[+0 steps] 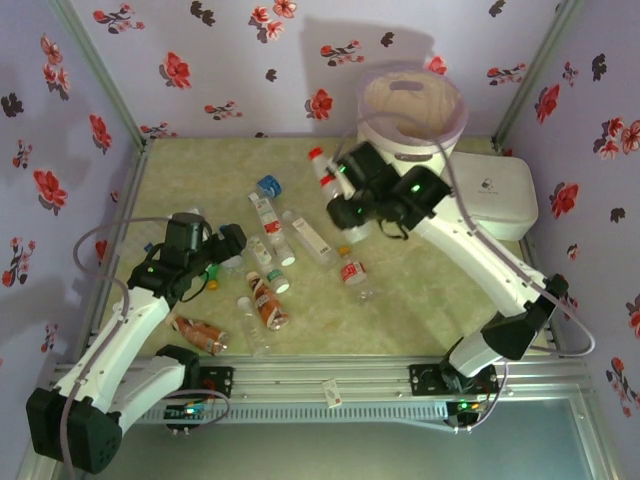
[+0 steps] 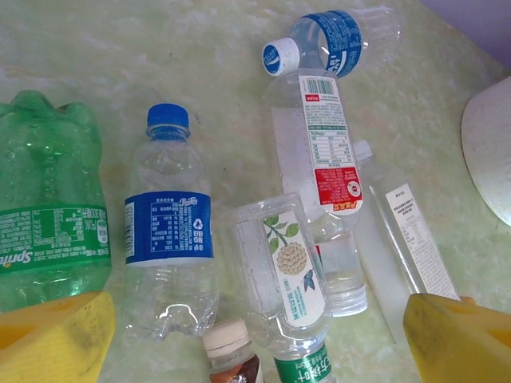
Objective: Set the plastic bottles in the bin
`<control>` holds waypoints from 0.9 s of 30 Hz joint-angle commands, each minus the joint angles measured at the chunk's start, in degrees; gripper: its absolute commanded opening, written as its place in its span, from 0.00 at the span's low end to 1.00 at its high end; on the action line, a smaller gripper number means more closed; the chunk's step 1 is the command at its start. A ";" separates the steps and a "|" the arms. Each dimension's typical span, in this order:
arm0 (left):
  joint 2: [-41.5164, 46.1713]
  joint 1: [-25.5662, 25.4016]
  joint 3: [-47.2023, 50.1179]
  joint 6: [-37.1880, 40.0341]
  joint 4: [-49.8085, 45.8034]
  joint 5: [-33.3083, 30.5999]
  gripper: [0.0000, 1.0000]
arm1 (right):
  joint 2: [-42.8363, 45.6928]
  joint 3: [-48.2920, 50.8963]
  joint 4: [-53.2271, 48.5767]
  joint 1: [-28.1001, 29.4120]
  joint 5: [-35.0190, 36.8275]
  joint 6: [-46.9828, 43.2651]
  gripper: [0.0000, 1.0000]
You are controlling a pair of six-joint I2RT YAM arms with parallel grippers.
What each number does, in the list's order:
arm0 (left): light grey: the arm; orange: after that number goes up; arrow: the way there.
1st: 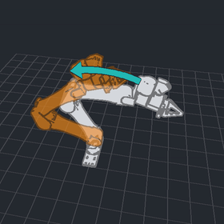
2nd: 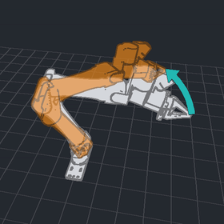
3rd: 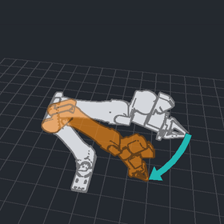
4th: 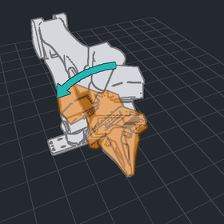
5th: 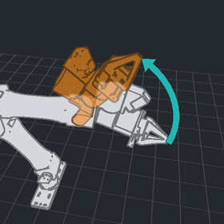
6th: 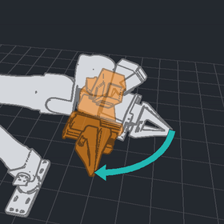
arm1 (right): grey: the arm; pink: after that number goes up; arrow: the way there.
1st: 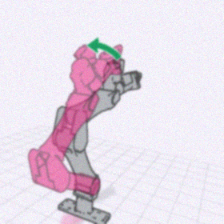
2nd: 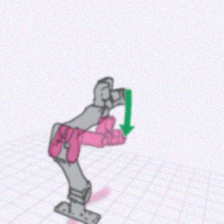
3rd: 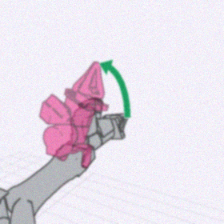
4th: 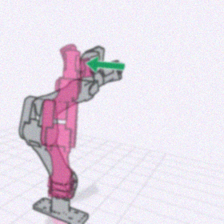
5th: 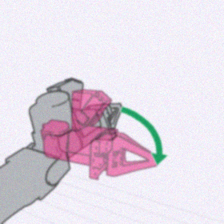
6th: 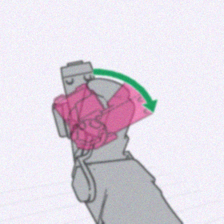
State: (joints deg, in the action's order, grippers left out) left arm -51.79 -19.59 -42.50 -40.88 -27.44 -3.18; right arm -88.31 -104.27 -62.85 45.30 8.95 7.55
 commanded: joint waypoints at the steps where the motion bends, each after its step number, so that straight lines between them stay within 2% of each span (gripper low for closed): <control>1: 0.32 0.41 0.93 -2.12 1.30 0.99 0.94 | -1.91 -8.52 1.18 -5.67 6.10 -6.18 0.50; 6: 2.01 0.44 3.20 -3.23 1.18 0.98 0.94 | -8.18 -21.82 3.02 -14.04 8.12 -9.08 0.50; 12: 4.28 0.60 3.04 -3.50 -1.11 2.06 0.95 | -17.56 -32.57 5.01 -23.86 8.03 -12.20 0.49; 16: 5.88 0.61 2.34 -3.39 -3.34 2.04 0.95 | -25.22 -41.66 2.08 -29.06 6.33 -13.20 0.49; 20: 6.44 0.70 1.86 -3.80 -5.83 1.36 0.95 | -29.05 -41.93 2.13 -31.12 3.85 -12.74 0.49; 27: 4.11 0.64 -4.26 -1.63 -17.50 -0.92 0.94 | -34.53 -41.86 3.27 -33.58 0.96 -12.48 0.48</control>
State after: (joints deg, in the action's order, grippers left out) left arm -47.77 -19.46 -43.57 -43.40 -38.30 -2.20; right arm -121.60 -144.20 -59.90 12.43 12.12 -4.14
